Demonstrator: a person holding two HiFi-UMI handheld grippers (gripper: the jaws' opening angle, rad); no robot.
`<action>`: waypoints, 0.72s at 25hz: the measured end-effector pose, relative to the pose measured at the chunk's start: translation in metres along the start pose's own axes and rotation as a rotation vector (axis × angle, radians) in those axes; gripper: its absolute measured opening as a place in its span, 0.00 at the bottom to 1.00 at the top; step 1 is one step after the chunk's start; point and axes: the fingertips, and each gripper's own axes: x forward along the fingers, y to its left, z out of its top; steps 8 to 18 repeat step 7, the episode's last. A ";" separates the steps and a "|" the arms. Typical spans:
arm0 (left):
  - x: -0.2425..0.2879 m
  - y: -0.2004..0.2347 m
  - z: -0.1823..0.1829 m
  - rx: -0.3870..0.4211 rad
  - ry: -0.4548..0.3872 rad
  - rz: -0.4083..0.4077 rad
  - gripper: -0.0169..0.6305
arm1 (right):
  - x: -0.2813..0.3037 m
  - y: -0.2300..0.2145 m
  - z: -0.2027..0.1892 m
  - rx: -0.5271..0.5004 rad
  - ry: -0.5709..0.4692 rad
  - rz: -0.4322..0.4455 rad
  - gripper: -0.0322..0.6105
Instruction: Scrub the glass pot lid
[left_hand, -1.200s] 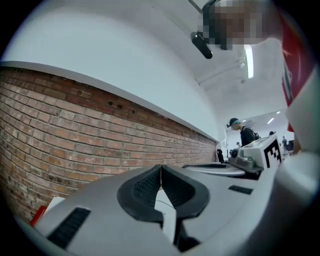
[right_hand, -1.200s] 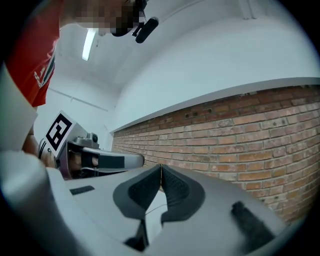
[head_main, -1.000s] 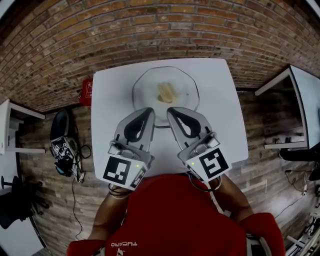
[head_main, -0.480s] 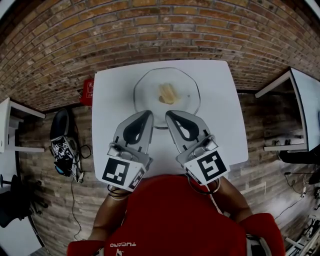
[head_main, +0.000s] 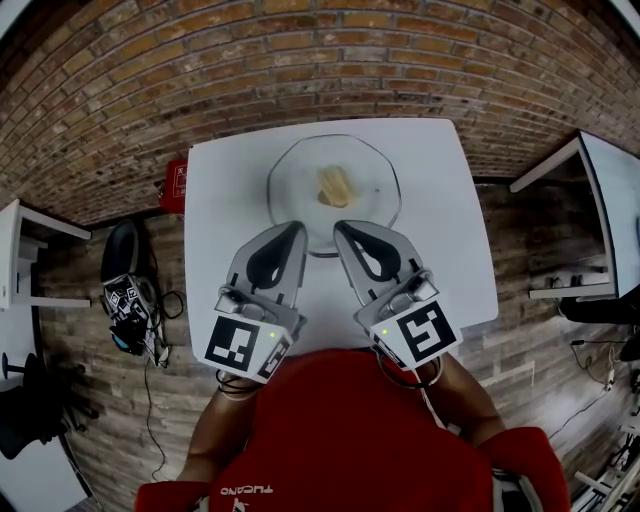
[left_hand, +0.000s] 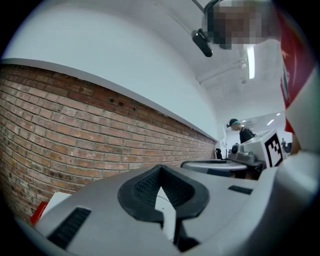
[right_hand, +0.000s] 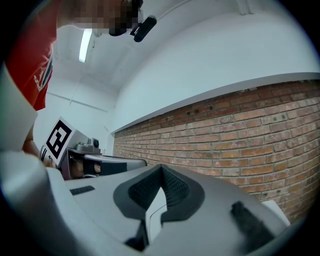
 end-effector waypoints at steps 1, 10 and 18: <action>0.000 0.000 0.000 0.000 -0.001 0.000 0.05 | 0.000 0.000 0.000 0.000 -0.001 -0.001 0.10; -0.001 -0.002 0.002 -0.004 -0.007 0.002 0.05 | -0.001 0.003 0.003 0.000 -0.012 0.005 0.10; -0.001 -0.002 0.002 -0.004 -0.007 0.002 0.05 | -0.001 0.003 0.003 0.000 -0.012 0.005 0.10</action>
